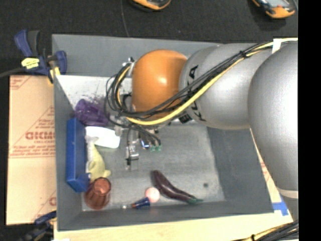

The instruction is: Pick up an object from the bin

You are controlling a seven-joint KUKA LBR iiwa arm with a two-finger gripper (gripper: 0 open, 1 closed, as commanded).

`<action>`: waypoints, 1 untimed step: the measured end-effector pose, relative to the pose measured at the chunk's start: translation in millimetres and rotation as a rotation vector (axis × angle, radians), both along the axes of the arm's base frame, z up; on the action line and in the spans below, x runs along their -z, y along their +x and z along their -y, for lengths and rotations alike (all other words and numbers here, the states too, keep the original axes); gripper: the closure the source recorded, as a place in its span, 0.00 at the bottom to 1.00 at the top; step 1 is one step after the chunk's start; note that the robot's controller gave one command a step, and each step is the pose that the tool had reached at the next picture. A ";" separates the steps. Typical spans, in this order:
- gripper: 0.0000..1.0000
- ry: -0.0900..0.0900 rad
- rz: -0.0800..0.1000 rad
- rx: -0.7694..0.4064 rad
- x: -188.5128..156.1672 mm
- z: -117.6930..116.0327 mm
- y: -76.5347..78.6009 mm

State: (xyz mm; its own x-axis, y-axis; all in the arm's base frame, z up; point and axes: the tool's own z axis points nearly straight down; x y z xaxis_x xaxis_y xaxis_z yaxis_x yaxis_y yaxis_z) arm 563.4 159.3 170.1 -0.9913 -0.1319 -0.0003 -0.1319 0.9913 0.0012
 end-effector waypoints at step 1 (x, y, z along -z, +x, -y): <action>0.00 0.001 0.007 0.035 -13.4 -2.3 33.1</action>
Offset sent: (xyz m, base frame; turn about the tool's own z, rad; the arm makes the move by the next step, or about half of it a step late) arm 0.0455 0.0391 0.0015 0.1296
